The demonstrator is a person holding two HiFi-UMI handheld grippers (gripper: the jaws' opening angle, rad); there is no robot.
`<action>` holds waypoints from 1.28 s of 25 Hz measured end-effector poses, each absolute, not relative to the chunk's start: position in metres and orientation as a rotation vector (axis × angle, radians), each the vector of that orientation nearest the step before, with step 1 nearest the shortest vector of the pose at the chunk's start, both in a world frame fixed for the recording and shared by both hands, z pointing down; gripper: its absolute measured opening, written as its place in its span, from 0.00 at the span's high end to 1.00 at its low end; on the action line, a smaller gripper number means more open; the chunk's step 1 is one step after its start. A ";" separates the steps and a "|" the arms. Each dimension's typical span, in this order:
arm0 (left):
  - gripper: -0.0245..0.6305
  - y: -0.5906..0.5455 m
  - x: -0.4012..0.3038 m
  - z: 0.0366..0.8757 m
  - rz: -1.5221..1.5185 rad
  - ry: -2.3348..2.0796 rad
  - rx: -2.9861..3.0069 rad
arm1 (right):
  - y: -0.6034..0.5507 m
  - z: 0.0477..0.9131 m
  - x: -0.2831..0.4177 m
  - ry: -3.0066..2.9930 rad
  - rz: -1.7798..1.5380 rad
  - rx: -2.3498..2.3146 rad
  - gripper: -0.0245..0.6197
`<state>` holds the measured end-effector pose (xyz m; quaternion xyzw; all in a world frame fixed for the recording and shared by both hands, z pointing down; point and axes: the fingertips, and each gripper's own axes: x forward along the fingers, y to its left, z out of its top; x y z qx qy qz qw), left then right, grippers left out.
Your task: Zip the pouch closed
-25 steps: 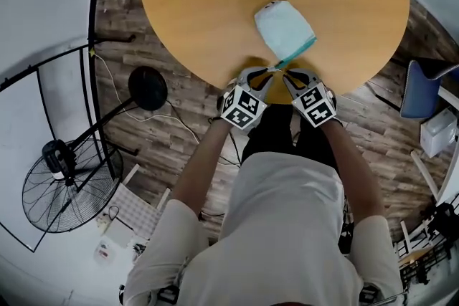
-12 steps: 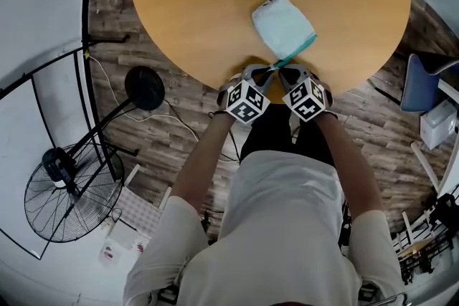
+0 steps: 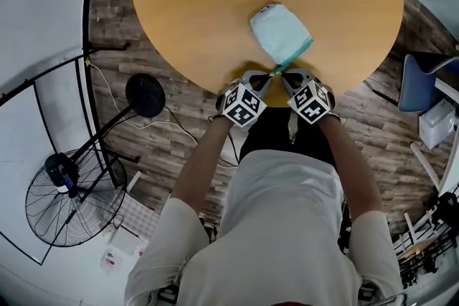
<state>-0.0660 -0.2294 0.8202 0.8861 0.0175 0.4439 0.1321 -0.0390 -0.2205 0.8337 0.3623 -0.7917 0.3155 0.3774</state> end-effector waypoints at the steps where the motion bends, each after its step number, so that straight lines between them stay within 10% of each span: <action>1: 0.93 -0.231 -0.067 0.819 1.289 0.045 2.569 | -0.221 0.834 -0.034 -2.011 0.809 0.942 0.96; 32: 0.93 -0.248 -0.067 0.812 1.299 -0.488 2.351 | -0.241 0.838 0.095 -1.999 0.700 0.854 0.95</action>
